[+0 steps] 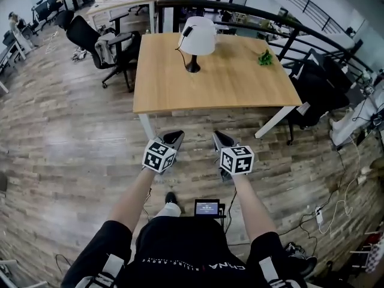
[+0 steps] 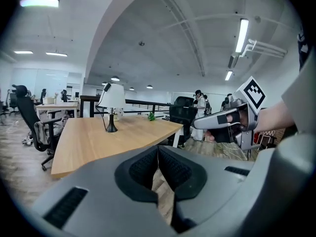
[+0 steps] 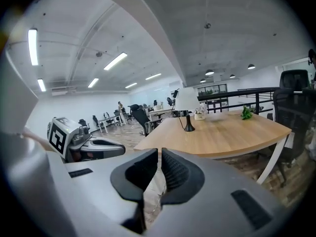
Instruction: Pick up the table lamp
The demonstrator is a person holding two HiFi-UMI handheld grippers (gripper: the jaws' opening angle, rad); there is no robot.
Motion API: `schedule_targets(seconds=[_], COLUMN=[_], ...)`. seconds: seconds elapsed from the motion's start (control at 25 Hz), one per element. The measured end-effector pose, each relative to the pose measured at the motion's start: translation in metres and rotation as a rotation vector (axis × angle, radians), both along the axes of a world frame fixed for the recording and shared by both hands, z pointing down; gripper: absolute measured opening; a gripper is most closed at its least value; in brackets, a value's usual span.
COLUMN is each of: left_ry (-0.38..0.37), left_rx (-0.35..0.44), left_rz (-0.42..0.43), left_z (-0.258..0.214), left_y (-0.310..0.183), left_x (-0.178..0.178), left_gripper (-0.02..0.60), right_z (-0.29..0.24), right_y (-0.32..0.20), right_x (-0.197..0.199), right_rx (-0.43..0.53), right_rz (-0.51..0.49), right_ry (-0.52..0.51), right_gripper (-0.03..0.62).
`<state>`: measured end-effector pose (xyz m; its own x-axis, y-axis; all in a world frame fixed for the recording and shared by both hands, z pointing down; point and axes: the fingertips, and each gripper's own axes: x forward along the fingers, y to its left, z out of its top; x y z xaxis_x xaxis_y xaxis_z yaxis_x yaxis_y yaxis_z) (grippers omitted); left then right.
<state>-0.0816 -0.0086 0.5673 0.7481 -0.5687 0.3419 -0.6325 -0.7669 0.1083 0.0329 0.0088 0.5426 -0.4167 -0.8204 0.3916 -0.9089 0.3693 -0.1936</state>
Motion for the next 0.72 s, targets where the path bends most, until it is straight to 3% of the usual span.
schedule_targets(seconds=[0.24,0.72], left_ry=[0.005,0.009], left_rx=[0.003,-0.021], left_rz=[0.033,0.041], left_z=[-0.004,0.013], left_y=[-0.064,-0.132], left_x=[-0.019,-0.033], left_gripper=[0.02,0.02], right_z=[0.0,0.019], right_y=[-0.058,-0.125], right_x=[-0.021,-0.03], right_rx=[-0.018,-0.055], right_rz=[0.029,0.055], right_ry=[0.007,-0.004], right_gripper=[0.048,0.048])
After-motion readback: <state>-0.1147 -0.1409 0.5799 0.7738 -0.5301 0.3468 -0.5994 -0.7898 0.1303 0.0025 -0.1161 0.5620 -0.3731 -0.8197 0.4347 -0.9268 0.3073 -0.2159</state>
